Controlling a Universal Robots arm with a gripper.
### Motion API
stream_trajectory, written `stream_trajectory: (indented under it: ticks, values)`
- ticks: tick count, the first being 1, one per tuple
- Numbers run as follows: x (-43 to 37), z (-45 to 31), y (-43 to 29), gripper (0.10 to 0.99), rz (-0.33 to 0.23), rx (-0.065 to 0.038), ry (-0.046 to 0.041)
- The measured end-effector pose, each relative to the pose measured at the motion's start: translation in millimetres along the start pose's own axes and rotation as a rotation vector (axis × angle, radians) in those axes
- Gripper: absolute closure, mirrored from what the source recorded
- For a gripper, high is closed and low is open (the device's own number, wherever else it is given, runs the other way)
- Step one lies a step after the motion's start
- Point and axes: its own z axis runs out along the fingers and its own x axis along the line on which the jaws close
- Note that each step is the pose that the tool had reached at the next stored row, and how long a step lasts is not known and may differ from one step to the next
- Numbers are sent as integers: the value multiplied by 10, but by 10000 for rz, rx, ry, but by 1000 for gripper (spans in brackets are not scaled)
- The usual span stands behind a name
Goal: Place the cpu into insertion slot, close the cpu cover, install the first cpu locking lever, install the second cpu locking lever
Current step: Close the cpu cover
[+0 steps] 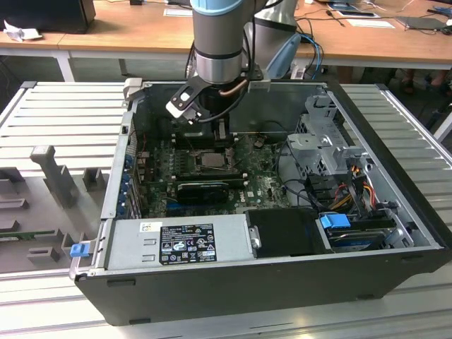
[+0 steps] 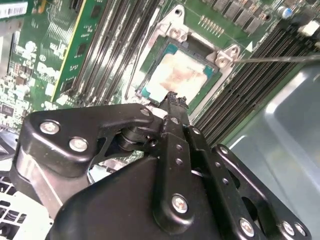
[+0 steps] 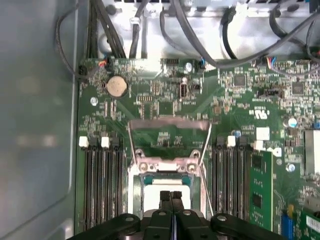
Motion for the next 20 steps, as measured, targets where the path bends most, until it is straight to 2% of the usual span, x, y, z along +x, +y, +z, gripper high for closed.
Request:
stream_trajectory:
  ticks: [3, 4, 6, 8, 12, 13, 16, 17, 20]
  values:
    - [0, 7, 112, 980, 0, 52, 1]
    - [-1, 10, 157, 980, -1, 119, 2]
    - [-1, 11, 188, 980, 1, 191, -1]
    - [6, -5, 195, 980, 1, 211, -13]
    - [20, -252, 212, 980, 0, 209, -15]
    - [23, -294, 214, 980, 0, 210, -16]
    - [33, -343, 227, 980, 0, 210, -14]
    - [33, -341, 267, 980, -1, 210, -13]
    - [33, -326, 499, 980, -32, 216, -13]
